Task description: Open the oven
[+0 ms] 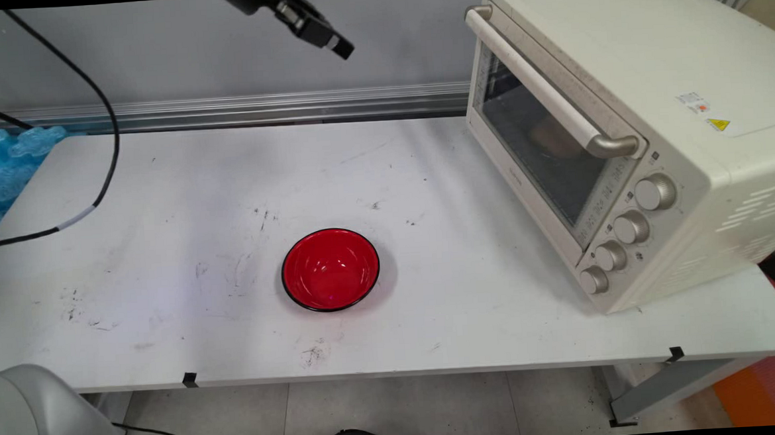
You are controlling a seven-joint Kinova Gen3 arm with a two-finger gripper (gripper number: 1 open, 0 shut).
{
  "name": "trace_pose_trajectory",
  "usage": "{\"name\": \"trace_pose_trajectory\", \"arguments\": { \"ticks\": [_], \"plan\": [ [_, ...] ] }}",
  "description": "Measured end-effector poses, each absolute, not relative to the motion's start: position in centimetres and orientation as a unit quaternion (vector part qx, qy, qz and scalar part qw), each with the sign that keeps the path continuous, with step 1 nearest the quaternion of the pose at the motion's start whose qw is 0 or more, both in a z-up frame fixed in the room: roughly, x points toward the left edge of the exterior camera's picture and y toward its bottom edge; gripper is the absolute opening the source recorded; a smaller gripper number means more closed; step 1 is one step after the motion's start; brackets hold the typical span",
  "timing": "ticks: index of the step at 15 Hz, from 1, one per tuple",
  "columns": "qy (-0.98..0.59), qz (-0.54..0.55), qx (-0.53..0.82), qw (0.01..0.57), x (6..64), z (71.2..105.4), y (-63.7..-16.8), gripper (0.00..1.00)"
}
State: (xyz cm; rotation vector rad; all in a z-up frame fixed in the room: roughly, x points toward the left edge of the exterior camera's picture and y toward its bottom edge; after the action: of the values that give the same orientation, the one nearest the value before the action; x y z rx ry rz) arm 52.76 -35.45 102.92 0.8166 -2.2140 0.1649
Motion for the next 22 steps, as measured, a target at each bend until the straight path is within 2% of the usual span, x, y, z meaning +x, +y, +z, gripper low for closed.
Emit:
{"name": "trace_pose_trajectory", "arguments": {
  "ticks": [14,22],
  "plan": [
    [-0.849,0.053,0.303,0.429,45.3,104.1,-42.0,0.0],
    [-0.844,0.054,0.286,0.451,41.2,103.6,-45.2,0.0]
  ]
}}
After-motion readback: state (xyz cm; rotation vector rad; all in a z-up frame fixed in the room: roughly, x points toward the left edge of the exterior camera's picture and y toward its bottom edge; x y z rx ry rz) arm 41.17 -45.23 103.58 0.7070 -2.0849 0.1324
